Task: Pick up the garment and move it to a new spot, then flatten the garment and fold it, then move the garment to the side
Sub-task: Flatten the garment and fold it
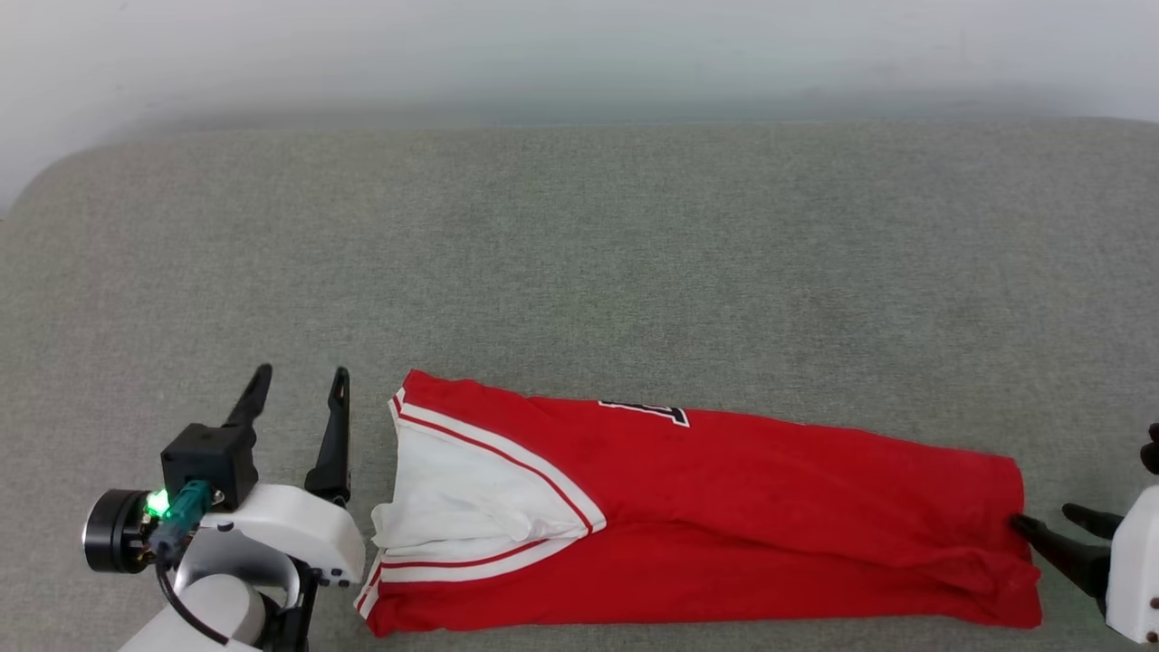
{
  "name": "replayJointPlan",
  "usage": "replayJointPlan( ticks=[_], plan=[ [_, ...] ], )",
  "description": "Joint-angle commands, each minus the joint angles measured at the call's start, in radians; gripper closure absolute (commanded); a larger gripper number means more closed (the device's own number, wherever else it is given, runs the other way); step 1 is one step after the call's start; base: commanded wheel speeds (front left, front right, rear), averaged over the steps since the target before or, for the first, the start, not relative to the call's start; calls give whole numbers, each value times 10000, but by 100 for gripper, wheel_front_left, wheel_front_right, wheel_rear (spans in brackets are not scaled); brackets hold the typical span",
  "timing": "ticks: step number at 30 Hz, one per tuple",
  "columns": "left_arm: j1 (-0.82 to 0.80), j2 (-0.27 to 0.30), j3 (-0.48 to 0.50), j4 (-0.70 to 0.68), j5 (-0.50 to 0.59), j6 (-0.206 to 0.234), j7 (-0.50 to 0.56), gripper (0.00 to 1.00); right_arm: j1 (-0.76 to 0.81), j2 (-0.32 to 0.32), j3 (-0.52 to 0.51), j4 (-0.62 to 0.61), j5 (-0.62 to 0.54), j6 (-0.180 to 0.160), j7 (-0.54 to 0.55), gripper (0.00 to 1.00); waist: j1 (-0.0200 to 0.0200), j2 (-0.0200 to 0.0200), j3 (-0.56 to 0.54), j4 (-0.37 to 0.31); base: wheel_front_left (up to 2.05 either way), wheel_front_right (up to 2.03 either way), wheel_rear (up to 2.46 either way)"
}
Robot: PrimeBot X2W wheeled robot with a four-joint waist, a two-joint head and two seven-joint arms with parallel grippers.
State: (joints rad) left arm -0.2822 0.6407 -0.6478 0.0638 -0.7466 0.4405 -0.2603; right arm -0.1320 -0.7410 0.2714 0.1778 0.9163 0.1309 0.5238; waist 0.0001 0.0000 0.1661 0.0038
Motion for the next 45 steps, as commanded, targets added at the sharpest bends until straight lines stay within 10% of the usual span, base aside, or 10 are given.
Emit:
replayJointPlan(
  ticks=[1,26,29,45],
  plan=[
    [194,-151,250,-56,402,89,-55,0,-190,130,132,192,84,-5,19,0,-1,0,61,78,0,0,0],
    [2200,-3426,3827,-503,4956,-893,-50,0,-1059,691,2505,1918,458,-5,-1041,0,-1,0,320,558,0,0,0],
    [2310,-3697,4042,-420,5265,-1128,-50,0,-1139,681,2656,2120,449,-5,-1290,96,-1,0,280,547,0,0,0],
    [2791,-4573,5018,-131,6380,-2023,-50,0,-1147,-368,2315,3014,1017,-12,-2422,100,-1,0,-175,463,0,0,0]
  ],
)
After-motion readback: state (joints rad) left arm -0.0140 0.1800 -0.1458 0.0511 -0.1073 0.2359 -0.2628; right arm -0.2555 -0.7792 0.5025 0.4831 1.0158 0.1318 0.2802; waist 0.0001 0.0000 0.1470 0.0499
